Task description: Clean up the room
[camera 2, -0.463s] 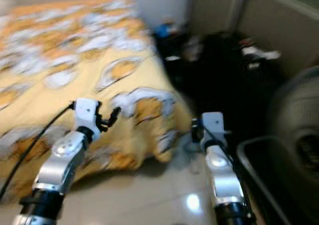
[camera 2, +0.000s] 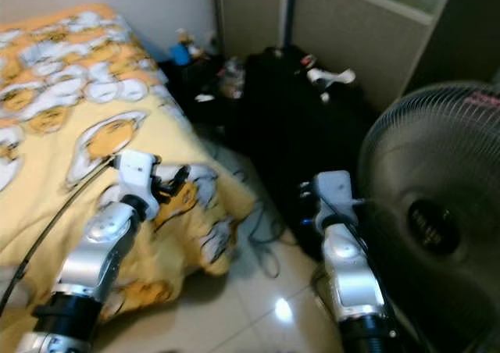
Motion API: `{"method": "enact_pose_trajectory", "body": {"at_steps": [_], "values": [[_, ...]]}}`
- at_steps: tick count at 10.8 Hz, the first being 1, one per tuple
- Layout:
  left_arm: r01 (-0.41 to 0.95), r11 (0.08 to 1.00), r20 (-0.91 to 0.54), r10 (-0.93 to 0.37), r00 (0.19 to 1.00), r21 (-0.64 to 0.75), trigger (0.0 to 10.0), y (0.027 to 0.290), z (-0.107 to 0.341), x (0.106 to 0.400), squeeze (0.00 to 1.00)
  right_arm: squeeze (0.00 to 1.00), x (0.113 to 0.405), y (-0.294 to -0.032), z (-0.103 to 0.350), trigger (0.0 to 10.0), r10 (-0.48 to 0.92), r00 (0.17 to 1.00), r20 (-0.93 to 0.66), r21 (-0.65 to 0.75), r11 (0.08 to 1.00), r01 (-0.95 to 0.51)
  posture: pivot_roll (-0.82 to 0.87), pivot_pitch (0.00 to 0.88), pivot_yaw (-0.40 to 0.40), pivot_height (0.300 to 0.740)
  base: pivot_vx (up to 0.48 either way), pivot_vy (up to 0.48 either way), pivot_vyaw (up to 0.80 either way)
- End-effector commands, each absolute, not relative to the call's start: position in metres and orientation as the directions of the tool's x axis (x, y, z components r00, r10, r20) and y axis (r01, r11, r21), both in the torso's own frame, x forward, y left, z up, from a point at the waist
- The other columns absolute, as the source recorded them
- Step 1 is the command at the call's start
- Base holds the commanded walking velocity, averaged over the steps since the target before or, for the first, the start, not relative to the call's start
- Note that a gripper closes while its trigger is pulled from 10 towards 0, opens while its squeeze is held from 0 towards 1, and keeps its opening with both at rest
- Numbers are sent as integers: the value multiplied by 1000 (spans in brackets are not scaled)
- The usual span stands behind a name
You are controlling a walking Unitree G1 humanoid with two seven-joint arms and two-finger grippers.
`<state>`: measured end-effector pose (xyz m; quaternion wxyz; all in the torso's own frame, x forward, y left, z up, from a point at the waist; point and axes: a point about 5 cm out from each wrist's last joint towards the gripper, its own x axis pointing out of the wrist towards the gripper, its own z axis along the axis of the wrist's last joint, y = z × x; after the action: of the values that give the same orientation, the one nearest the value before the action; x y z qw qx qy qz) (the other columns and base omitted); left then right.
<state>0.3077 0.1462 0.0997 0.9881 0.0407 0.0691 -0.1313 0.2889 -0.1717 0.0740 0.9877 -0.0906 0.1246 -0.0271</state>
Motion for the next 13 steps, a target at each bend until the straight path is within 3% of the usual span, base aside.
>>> {"method": "enact_pose_trajectory", "body": {"at_steps": [1,13], "values": [[224,972,-150,-211,966,74,10000,160,100,308,0,0,295,-156,87,10000,-14,984,-178,-168,986,-17,-104,0,46,740,394,0,0],[237,969,-152,-224,963,73,10000,158,99,310,0,0,297,-152,89,10000,2,989,-151,-178,984,-29,-104,0,48,740,388,0,0]]}}
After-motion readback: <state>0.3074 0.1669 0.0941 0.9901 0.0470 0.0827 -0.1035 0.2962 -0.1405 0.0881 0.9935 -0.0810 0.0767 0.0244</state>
